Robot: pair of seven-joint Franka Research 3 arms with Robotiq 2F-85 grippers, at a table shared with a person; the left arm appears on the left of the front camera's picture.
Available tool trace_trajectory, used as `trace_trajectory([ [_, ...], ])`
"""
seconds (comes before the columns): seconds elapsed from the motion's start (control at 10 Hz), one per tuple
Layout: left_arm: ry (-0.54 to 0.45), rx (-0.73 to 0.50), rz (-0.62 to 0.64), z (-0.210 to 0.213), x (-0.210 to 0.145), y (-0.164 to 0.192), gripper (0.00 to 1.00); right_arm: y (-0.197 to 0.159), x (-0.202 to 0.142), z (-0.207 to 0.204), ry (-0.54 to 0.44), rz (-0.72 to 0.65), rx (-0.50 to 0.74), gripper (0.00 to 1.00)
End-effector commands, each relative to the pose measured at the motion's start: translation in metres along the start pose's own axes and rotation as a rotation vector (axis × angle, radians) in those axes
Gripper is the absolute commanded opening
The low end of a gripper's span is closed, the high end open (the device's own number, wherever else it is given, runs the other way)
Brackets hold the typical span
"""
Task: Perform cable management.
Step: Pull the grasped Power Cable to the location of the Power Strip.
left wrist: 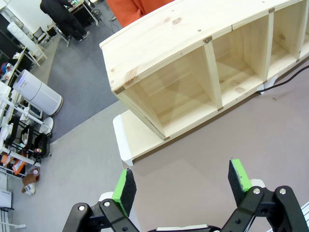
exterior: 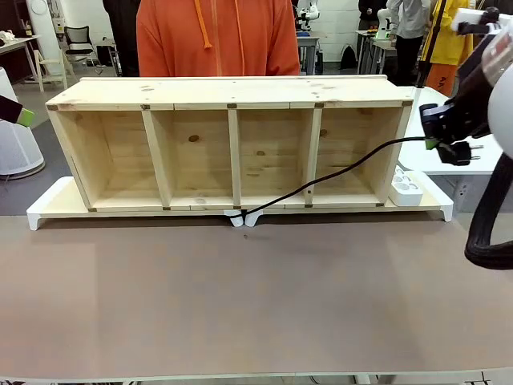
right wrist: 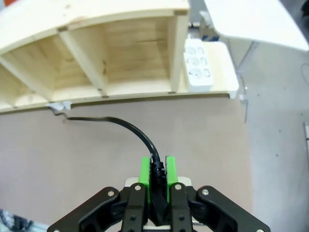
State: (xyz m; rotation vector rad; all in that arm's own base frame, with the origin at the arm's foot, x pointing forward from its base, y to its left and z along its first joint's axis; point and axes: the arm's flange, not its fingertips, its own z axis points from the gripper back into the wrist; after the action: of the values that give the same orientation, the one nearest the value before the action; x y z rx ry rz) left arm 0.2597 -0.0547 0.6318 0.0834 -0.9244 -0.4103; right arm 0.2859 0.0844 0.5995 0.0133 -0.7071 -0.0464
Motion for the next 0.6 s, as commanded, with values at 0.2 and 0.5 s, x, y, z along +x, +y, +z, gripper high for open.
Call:
trace_trajectory([
  [0.2, -0.010, 0.005, -0.001, -0.001, 0.002, 0.000, 1.00, -0.047, -0.016, -0.016, -0.013, -0.095, -0.006, 0.16],
  [0.5, -0.010, 0.005, -0.001, -0.001, 0.002, 0.000, 1.00, -0.061, 0.000, -0.036, 0.011, -0.161, 0.004, 0.16],
])
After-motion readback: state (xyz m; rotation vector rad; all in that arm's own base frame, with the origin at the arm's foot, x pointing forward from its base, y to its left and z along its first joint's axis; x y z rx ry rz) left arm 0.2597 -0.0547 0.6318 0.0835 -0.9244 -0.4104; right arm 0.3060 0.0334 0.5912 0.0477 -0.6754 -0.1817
